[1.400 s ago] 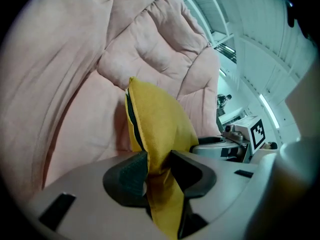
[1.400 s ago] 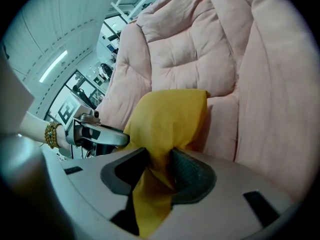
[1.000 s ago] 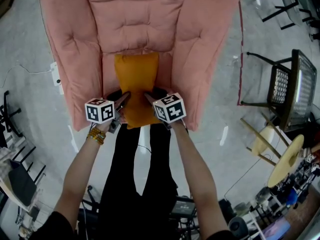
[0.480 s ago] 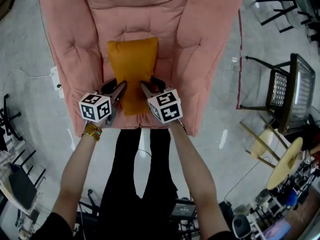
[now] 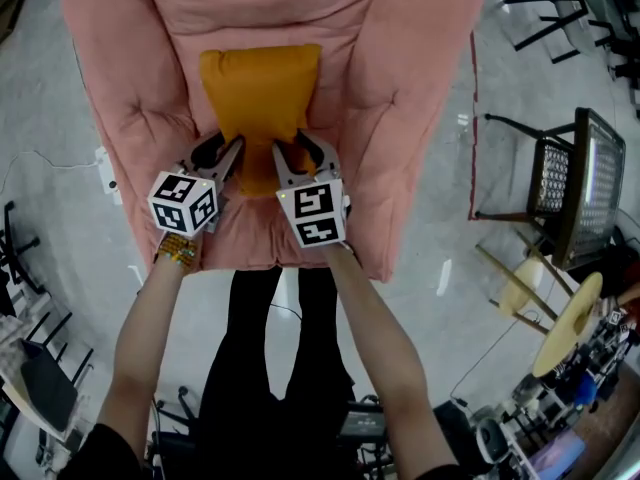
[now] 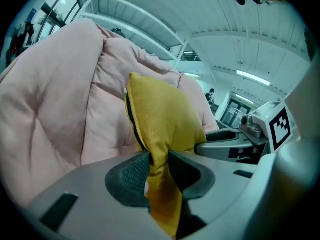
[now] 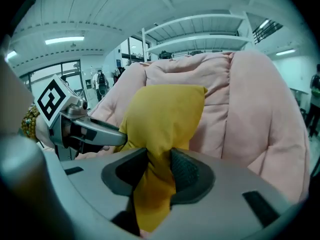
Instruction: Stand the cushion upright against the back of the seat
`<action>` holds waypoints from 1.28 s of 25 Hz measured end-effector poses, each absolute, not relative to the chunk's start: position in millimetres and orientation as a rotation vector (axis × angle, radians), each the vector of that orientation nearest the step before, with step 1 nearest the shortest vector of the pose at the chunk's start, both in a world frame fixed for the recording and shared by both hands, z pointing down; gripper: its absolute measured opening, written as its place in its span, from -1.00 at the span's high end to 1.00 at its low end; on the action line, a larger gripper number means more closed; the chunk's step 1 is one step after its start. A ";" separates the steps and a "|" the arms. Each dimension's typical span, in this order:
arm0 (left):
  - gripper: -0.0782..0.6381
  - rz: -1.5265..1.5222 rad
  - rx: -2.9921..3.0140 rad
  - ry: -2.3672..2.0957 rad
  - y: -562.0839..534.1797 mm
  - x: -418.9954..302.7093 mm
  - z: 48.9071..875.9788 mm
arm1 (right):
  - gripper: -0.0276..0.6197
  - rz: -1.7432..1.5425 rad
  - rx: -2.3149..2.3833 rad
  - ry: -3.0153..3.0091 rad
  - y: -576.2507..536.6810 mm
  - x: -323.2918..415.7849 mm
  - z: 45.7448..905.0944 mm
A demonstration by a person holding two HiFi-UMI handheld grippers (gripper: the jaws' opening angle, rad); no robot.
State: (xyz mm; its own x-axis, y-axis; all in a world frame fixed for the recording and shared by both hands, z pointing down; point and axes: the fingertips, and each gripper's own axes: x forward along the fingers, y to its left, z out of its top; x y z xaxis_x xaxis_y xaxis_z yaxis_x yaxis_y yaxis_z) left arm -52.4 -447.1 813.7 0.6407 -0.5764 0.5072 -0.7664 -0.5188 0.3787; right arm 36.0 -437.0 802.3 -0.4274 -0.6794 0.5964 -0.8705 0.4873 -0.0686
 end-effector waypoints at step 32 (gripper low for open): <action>0.33 0.581 2.362 -1.009 -492.4 -53.3 837.7 | 0.25 0.454 1.282 -2.177 -473.8 36.2 824.7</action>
